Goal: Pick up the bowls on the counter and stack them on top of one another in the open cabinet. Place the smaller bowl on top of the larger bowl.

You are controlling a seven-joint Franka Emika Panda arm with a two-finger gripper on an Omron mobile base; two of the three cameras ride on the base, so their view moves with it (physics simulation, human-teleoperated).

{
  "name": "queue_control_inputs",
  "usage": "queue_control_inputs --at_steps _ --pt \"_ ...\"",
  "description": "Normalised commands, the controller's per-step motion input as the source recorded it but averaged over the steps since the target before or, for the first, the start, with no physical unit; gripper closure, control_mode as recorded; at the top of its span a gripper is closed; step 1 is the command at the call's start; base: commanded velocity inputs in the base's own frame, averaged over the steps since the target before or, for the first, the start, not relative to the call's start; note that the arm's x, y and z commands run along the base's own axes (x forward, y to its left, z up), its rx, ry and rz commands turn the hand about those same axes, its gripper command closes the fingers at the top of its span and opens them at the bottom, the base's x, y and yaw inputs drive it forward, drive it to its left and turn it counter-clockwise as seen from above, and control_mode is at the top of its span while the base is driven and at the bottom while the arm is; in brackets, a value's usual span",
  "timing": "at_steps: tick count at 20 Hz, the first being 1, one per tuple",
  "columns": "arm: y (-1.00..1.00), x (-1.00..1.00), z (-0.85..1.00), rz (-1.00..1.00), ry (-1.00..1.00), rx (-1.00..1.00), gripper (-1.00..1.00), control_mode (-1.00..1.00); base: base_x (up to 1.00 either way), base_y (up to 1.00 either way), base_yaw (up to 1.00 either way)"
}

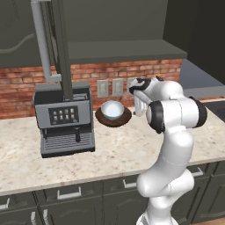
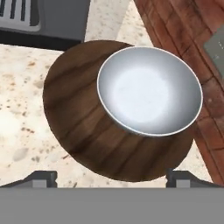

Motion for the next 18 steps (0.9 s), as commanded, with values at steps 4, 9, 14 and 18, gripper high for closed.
queue_control_inputs --at_steps 4,9,14,18 --pt "-0.36 -0.1 0.0 -0.28 0.0 0.1 -1.0 -1.0 0.0 0.0 0.0" --pt "-0.05 0.0 0.0 -0.07 0.0 0.02 -1.0 -1.0 0.0 0.0 0.0" --pt "0.0 0.0 0.0 -0.11 0.03 0.13 -1.0 -1.0 0.0 0.0 0.0" --pt "0.0 -0.12 0.0 -0.25 0.01 0.2 -1.0 -1.0 0.0 0.0 0.0"
